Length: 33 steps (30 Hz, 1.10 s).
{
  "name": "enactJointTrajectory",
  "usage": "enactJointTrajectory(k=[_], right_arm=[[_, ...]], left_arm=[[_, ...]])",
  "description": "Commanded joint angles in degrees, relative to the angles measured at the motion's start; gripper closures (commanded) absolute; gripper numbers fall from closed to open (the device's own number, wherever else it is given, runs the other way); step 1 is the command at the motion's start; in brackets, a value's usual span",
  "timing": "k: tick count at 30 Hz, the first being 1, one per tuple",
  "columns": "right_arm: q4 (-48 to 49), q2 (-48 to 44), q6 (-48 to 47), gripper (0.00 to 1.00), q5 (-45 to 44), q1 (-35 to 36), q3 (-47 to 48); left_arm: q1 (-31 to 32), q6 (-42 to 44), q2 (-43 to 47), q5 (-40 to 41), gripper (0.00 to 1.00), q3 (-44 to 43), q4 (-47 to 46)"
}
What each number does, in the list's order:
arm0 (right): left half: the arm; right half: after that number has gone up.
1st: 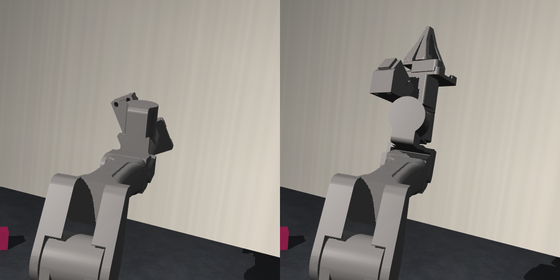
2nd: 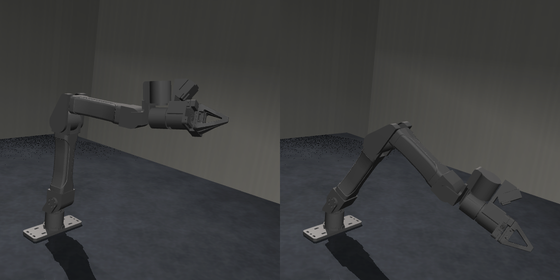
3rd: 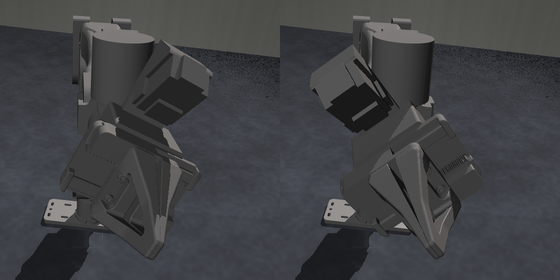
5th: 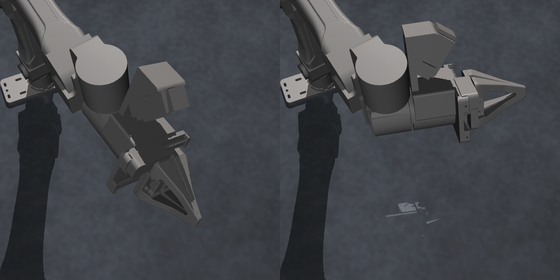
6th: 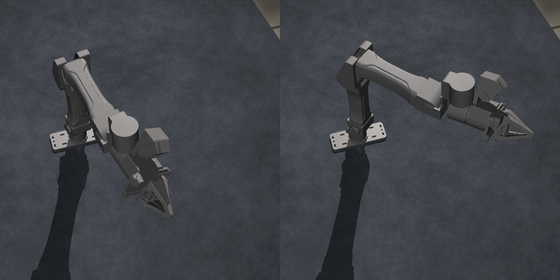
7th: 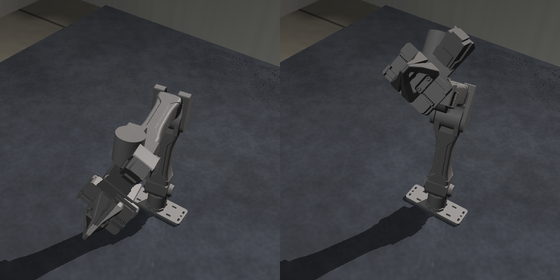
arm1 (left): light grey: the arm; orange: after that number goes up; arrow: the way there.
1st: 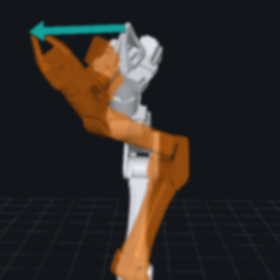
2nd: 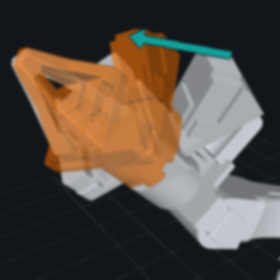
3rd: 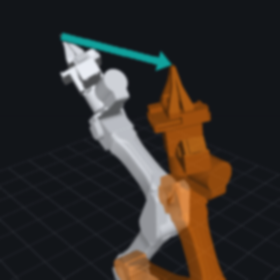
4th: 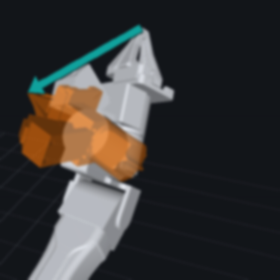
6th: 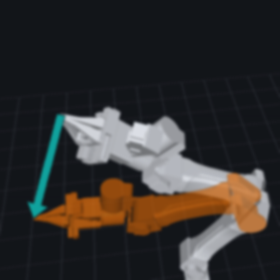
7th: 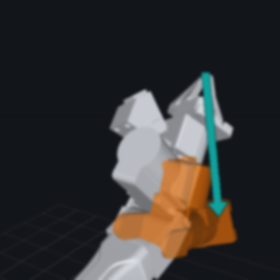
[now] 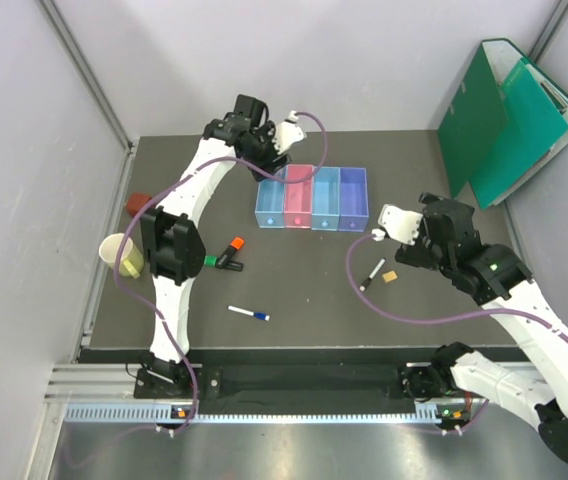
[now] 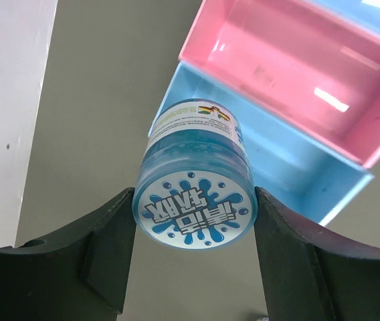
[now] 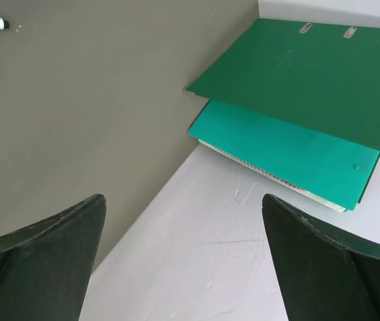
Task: Sort the stationery into containers
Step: Place the stationery in the storage box.
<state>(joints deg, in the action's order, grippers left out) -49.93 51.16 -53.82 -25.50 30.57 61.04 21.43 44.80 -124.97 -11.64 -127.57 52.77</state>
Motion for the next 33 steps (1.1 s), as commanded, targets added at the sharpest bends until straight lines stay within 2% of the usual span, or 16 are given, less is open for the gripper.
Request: enactJointTrajectory(k=[1,17,28,29,32,33], right_arm=[[2.4,-1.1,1.2,0.0,0.7,-0.6,-0.6],[3.2,-0.9,1.4,0.0,1.3,-1.2,-1.5],[3.4,-0.3,1.4,0.0,1.6,-1.1,-1.0],[3.4,-0.3,1.4,0.0,1.6,-1.1,-1.1],[3.3,-0.4,1.4,0.01,1.7,-1.2,-1.0],[3.3,-0.4,1.5,0.0,1.7,-1.1,-0.9]], left_arm=[[-1.3,2.3,-1.0,0.7,1.0,0.2,-4.8],[-1.2,2.0,-4.0,-1.8,1.0,1.1,-6.3],[-0.2,1.6,-4.6,-2.3,0.99,4.9,-8.1],[-0.2,1.3,-4.8,-2.3,0.97,4.9,-8.4],[0.2,0.9,-5.0,-2.2,0.76,5.0,-9.2],[0.2,0.7,-5.1,-2.1,0.6,4.9,-9.3]])
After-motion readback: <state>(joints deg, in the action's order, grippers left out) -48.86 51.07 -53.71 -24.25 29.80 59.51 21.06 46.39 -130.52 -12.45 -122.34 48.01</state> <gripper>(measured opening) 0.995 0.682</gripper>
